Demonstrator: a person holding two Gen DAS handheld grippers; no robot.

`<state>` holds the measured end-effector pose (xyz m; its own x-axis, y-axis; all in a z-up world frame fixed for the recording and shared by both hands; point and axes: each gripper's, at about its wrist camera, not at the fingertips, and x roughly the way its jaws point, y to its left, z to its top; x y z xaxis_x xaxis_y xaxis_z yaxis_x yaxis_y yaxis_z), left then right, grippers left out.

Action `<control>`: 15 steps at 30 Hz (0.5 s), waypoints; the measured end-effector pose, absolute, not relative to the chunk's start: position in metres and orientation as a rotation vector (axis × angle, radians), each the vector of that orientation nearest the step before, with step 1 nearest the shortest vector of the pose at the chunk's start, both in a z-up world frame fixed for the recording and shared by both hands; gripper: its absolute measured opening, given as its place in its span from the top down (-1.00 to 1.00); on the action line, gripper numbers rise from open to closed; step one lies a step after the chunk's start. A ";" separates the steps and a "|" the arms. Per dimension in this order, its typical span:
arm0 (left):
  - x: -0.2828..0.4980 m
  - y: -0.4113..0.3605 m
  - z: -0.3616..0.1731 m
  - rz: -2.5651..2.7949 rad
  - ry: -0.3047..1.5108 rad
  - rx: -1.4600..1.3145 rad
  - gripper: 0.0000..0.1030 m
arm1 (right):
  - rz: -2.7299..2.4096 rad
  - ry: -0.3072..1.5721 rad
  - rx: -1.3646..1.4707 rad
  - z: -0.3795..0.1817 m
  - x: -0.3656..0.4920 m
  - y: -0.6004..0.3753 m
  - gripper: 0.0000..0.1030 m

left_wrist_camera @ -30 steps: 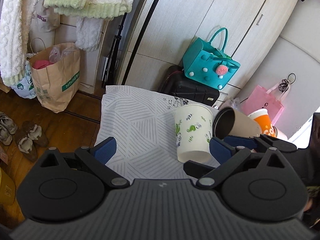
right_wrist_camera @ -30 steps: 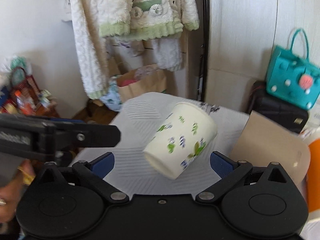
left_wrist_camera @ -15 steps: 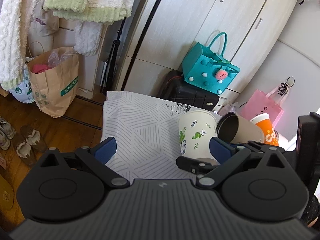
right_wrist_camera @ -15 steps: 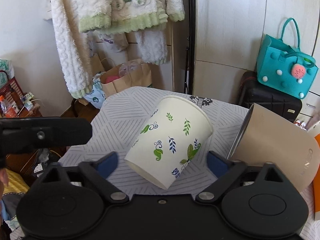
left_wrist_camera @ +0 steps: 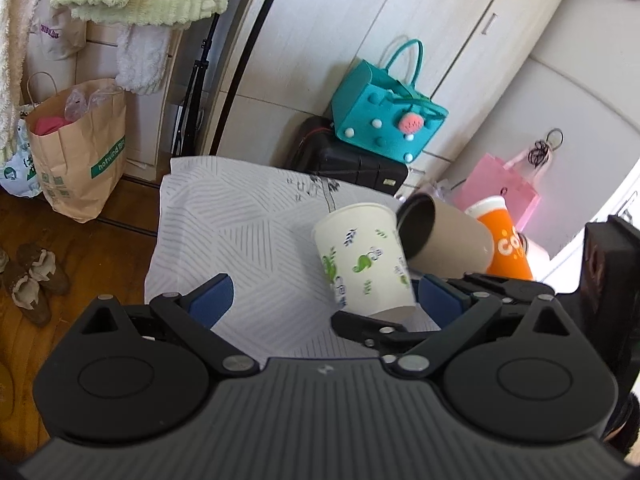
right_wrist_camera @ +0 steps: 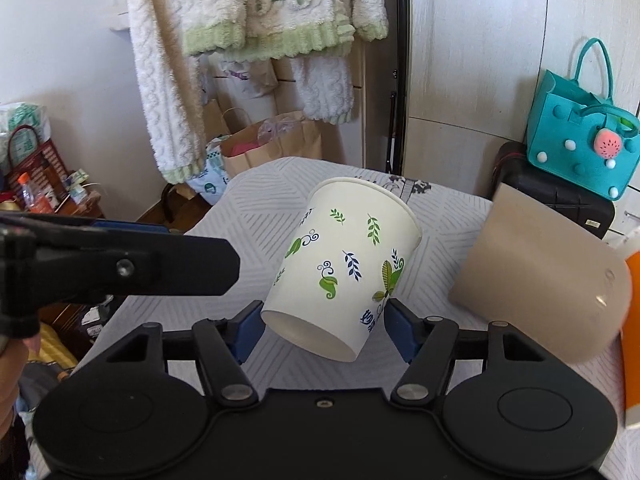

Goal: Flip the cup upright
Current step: 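Close the right gripper on the white paper cup's rim and lift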

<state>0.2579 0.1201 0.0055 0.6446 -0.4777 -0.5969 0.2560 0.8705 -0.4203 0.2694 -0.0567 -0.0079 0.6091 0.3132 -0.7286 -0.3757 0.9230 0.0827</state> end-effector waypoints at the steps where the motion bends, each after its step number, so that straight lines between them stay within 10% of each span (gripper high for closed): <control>1: 0.254 0.119 0.006 -0.421 0.769 -0.301 -0.94 | 0.402 0.822 -0.083 -0.006 0.265 -0.059 -0.36; 15: 0.197 0.058 0.024 -0.585 0.841 -0.247 -0.94 | 0.346 0.783 -0.078 0.004 0.163 -0.149 -0.34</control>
